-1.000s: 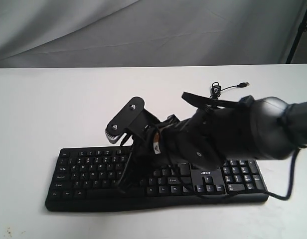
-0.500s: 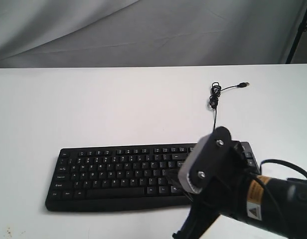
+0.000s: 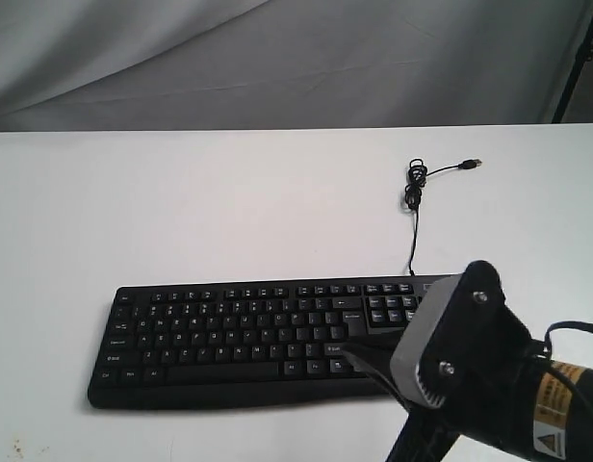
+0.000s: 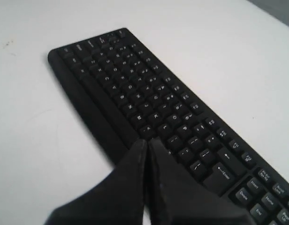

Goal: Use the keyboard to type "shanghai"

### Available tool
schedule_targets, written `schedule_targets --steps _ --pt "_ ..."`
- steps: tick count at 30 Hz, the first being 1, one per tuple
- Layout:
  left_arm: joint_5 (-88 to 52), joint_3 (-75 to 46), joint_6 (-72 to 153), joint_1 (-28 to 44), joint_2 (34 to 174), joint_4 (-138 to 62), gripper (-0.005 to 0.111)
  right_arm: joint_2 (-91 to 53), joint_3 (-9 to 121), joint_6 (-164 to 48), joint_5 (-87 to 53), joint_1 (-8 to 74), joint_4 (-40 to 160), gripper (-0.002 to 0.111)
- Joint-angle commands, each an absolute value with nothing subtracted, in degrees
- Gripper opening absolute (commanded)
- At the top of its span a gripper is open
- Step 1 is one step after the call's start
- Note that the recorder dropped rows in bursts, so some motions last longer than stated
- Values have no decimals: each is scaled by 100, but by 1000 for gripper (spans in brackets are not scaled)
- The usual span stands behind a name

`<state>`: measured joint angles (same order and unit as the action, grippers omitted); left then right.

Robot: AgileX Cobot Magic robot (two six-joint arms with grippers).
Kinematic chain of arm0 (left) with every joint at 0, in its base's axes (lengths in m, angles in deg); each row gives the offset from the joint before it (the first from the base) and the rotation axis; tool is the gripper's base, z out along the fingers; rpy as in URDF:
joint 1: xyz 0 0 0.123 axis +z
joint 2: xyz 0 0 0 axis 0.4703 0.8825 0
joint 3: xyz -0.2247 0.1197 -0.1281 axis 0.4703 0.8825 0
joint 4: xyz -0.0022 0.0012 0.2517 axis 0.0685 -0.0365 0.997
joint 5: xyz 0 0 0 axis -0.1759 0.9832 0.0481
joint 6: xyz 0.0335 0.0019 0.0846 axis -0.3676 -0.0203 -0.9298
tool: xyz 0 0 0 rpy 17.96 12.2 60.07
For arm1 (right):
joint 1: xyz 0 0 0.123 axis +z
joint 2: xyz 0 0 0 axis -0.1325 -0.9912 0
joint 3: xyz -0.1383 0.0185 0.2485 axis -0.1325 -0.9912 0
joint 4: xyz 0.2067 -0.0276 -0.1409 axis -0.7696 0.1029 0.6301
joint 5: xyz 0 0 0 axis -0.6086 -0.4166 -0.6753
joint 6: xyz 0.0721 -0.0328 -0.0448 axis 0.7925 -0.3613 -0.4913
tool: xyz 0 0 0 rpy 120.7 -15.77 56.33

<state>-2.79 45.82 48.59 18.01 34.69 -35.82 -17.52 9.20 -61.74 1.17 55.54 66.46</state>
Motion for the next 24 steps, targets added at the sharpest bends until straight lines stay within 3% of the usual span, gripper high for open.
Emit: schedule_targets --steps 1,8,17,24 --pt "-296 4606 4875 1781 3449 -3580 0 -820 497 -6162 185 5563 6641 0" --pt "-296 4606 4875 1781 3449 -3580 0 1179 -402 -6162 185 5397 6288 0" --pt "-296 4606 4875 1781 3449 -3580 0 2810 -885 -6162 -72 3635 6648 0" --pt "-296 4606 4875 1781 3449 -3580 0 4261 -885 -6135 -1137 3425 6634 0"
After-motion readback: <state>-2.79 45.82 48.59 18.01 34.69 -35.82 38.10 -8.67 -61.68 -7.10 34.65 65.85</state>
